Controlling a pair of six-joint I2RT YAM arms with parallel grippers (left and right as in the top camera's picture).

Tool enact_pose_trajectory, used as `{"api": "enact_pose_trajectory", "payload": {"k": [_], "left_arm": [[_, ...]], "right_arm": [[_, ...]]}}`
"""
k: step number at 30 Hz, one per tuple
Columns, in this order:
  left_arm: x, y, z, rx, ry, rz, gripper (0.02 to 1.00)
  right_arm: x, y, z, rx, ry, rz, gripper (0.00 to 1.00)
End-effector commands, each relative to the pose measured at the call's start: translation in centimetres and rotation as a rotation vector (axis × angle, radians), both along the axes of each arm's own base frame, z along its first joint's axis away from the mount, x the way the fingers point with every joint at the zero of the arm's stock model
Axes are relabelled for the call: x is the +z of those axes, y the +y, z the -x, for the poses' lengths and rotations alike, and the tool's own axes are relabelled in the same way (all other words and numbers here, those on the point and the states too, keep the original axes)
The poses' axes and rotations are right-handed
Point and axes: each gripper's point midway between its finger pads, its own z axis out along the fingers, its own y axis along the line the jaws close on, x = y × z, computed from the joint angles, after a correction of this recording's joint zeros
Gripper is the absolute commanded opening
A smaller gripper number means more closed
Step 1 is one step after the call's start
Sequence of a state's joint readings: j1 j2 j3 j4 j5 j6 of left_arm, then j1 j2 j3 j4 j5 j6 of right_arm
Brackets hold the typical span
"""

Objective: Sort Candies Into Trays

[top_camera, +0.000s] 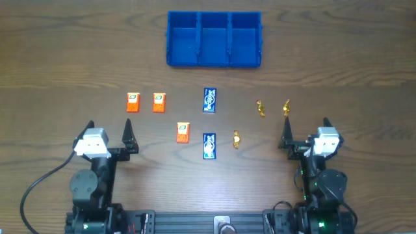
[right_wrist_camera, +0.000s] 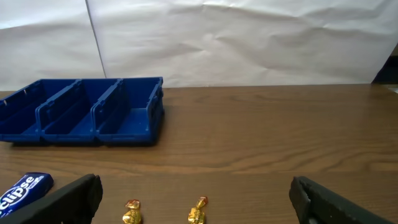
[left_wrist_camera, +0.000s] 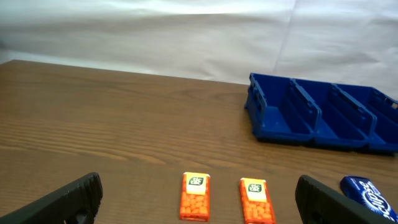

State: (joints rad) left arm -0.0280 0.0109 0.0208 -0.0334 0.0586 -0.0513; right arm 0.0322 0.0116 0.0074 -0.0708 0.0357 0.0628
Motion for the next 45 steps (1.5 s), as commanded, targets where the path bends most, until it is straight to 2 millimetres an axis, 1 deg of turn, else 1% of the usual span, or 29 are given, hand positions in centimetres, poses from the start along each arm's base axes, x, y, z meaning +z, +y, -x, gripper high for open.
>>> {"api": "enact_pose_trajectory", "payload": {"k": [1, 3, 6, 8, 11, 13, 14, 17, 18, 23, 26, 31, 35, 45], "left_arm": [[1.1, -0.4, -0.1, -0.019, 0.069, -0.004, 0.996], [2.7, -0.4, -0.8, -0.020, 0.129, -0.016, 0.996], [4.6, -0.4, -2.4, -0.026, 0.263, -0.046, 0.991], [5.2, -0.4, -3.7, -0.031, 0.364, -0.059, 0.987], [4.8, -0.5, -5.7, -0.036, 0.515, -0.064, 0.974], [3.5, -0.6, -7.3, -0.041, 0.628, -0.065, 0.967], [2.9, -0.7, -7.8, -0.047, 0.660, -0.063, 0.967], [0.0, -1.3, -9.5, -0.078, 0.779, -0.049, 0.965], [-2.4, -1.6, -10.2, -0.093, 0.854, -0.040, 0.967], [-8.2, -1.7, -11.3, -0.106, 0.996, -0.044, 0.972], [-10.5, -1.7, -11.8, -0.125, 1.031, -0.069, 0.963], [-12.9, -1.5, -12.0, -0.161, 1.069, -0.116, 0.945], [-14.2, -1.1, -12.0, -0.175, 1.090, -0.139, 0.932], [-14.9, -1.0, -12.5, -0.178, 1.088, -0.146, 0.910]], "right_arm": [[0.0, 0.2, 0.1, 0.011, 0.002, 0.008, 0.998], [0.0, 0.2, 0.1, 0.011, 0.002, 0.008, 0.998], [0.0, 0.2, 0.1, 0.011, 0.002, 0.008, 0.998], [0.0, 0.2, 0.1, 0.011, 0.002, 0.008, 0.998], [0.0, 0.2, 0.1, 0.011, 0.002, 0.008, 0.998], [0.0, 0.2, 0.1, 0.011, 0.002, 0.008, 0.998], [0.0, 0.2, 0.1, 0.011, 0.002, 0.008, 0.998], [0.0, 0.2, 0.1, 0.011, 0.002, 0.008, 0.998], [0.0, 0.2, 0.1, 0.011, 0.002, 0.008, 0.998], [0.0, 0.2, 0.1, 0.011, 0.002, 0.008, 0.998], [0.0, 0.2, 0.1, 0.011, 0.002, 0.008, 0.998], [0.0, 0.2, 0.1, 0.011, 0.002, 0.008, 0.998], [-0.1, 0.2, 0.1, 0.011, 0.002, 0.008, 0.998], [0.0, 0.2, 0.1, 0.011, 0.002, 0.008, 0.998]]}}
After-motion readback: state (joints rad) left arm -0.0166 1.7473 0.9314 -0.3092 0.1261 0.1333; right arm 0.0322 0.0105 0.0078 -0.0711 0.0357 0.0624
